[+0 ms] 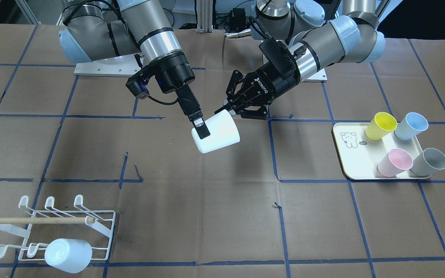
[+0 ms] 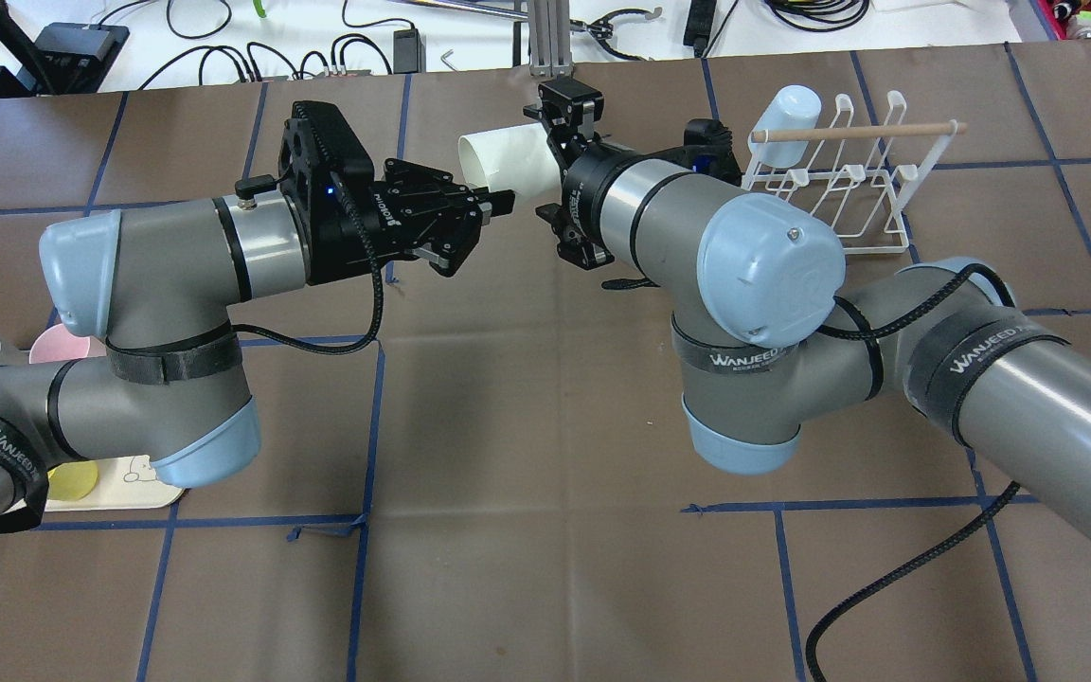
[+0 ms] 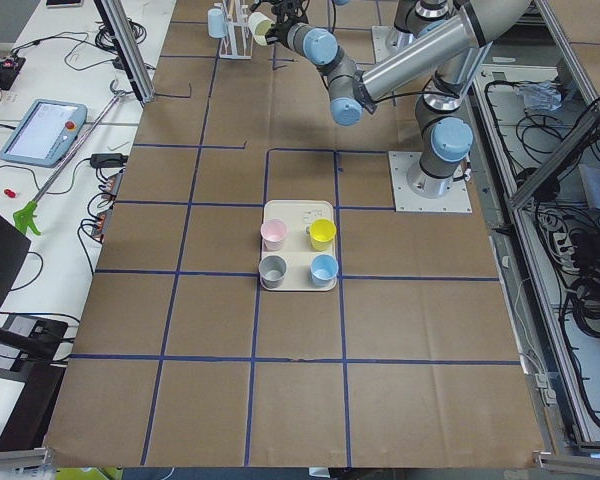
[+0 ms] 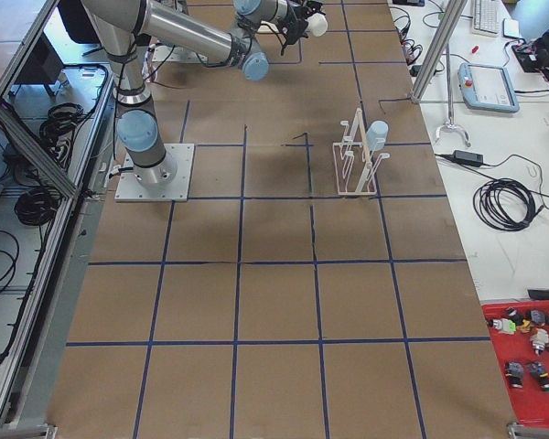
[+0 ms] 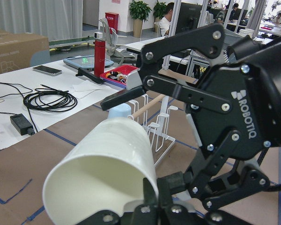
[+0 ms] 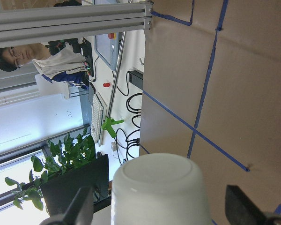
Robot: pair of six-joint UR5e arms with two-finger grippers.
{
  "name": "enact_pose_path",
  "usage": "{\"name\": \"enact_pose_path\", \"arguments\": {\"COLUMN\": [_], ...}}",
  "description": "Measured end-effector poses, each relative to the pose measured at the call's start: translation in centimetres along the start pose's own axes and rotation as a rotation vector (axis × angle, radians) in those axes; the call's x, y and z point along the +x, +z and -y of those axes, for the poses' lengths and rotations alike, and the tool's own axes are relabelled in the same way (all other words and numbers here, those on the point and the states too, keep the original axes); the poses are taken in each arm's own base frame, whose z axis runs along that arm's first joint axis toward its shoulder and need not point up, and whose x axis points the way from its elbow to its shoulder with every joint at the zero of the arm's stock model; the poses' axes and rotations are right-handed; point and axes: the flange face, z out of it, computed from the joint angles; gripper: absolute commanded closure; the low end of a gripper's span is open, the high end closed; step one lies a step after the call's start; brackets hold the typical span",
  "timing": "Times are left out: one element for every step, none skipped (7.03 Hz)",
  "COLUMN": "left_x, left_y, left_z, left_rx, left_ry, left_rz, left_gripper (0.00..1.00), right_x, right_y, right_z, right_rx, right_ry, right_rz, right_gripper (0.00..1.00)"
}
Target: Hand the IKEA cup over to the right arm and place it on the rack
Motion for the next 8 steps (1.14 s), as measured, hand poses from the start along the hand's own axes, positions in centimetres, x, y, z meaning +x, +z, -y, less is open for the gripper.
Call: {"name": "enact_pose_path", "arguments": {"left_x": [0.01,0.03,0.03,0.04,0.05,0.08,0.09,0.11], "left_y": [-0.02,-0.04,-0.06,-0.07,-0.09,-0.11,-0.13,-0.16], "left_z": [0.03,0.09,0.13,0.14,0.17,0.2,0.23,0.26], "left_rx": [0.0,0.001,0.001,0.001,0.001,0.002,0.002,0.002], "left_ry": [0.001,0.002,0.003,0.003,0.004,0.006,0.007,0.005], "left_rz": [0.0,0.001,0.001,0.002,0.002,0.003,0.004,0.004], "left_gripper": [0.99,0.99,0.99,0.99,0.99,0.99,0.99,0.99], "right_x": [-0.09,-0.13,-0.12,-0.11,-0.09,-0.07,-0.1,-0.15], "right_y": [0.32,0.48,0.56,0.59,0.62,0.64,0.64,0.63], "right_z": [0.04,0.02,0.0,-0.02,-0.04,-0.04,-0.04,-0.05], "right_rx": [0.0,-0.001,-0.002,-0.004,-0.005,-0.005,-0.005,-0.005], "right_ry": [0.0,-0.001,-0.003,-0.006,-0.008,-0.009,-0.01,-0.011], "right_rz": [-0.002,-0.005,-0.007,-0.009,-0.011,-0.012,-0.012,-0.01], "right_gripper": [0.0,0.0,0.0,0.0,0.0,0.02,0.1,0.17]}}
